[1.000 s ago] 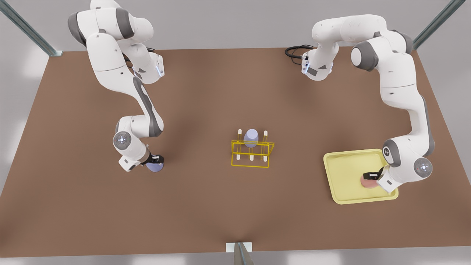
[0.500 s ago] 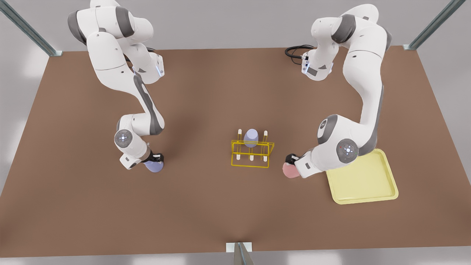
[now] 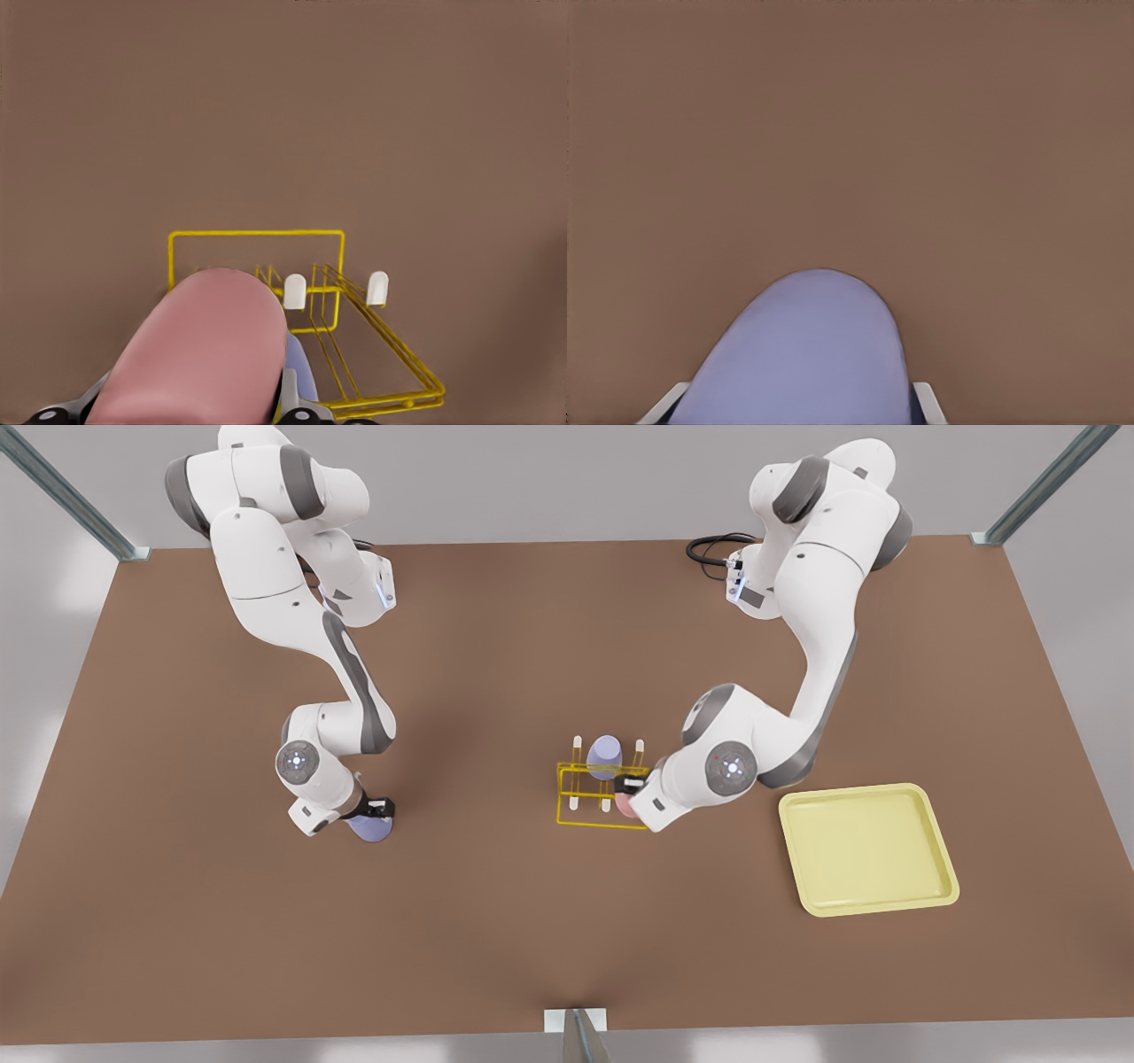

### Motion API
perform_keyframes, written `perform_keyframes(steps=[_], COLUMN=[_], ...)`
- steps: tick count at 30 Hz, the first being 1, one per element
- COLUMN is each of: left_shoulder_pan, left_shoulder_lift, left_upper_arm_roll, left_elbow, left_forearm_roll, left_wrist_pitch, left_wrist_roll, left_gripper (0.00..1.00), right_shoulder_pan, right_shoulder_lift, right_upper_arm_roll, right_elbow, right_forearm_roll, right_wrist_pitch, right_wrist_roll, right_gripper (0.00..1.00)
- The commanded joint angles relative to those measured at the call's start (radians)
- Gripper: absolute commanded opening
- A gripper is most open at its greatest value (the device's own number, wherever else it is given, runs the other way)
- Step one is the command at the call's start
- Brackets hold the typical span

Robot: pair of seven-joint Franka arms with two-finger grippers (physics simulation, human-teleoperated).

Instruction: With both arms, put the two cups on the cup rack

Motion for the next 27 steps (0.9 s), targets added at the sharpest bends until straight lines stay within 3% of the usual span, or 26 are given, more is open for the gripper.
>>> perform_keyframes(steps=[1,5,6,7,12,13,15,19,20,21,24,27], left_shoulder_pan=[-0.001,-0.001,-0.001,0.002,0.005,0.008,0.029,0.206,0.194,0.111,0.157,0.154], left_shoulder_lift=[0.007,0.028,0.034,0.034,0.025,0.002,-0.025,-0.139,-0.355,-0.464,-0.438,-0.412], left_upper_arm_roll=[0.001,0.001,0.002,0.002,0.002,0.004,0.004,-0.010,0.100,0.220,0.222,0.222], left_elbow=[-0.001,-0.003,-0.003,-0.004,0.000,0.011,0.218,0.243,-0.039,-0.224,-0.210,-0.211], left_forearm_roll=[0.002,0.023,0.023,0.023,0.023,0.038,0.163,0.278,0.241,0.164,0.163,0.163], left_wrist_pitch=[0.037,0.060,0.064,0.067,0.055,-0.010,-0.337,-0.647,-0.473,-0.347,-0.388,-0.410], left_wrist_roll=[-0.315,-0.315,-0.314,-0.314,-0.332,-0.335,-0.286,0.289,0.433,0.441,0.438,0.438], left_gripper=[0.83,0.86,0.90,1.00,1.00,1.00,1.00,1.00,1.00,1.00,1.00,1.00], right_shoulder_pan=[0.001,0.001,0.000,-0.002,0.003,0.003,0.003,0.006,0.003,0.008,0.009,0.011], right_shoulder_lift=[-0.002,-0.005,-0.005,-0.007,-0.025,-0.034,-0.062,-0.116,-0.130,-0.148,-0.137,-0.146], right_upper_arm_roll=[0.000,0.000,0.000,0.000,0.005,0.022,0.063,0.166,0.215,0.244,0.319,0.371], right_elbow=[0.000,0.004,0.006,0.006,0.014,0.014,0.018,0.063,0.081,0.084,0.147,0.185], right_forearm_roll=[0.001,0.001,0.001,0.001,0.004,0.004,0.007,0.012,0.070,0.136,0.177,0.375], right_wrist_pitch=[0.002,-0.001,-0.003,-0.003,-0.009,-0.009,-0.008,0.002,0.002,0.003,0.046,0.048], right_wrist_roll=[-0.004,-0.004,-0.005,-0.005,-0.007,-0.007,-0.007,-0.004,-0.004,-0.008,-0.005,-0.008], right_gripper=[0.87,0.83,0.83,0.83,0.83,0.83,0.83,0.83,0.83,0.83,0.83,0.83])
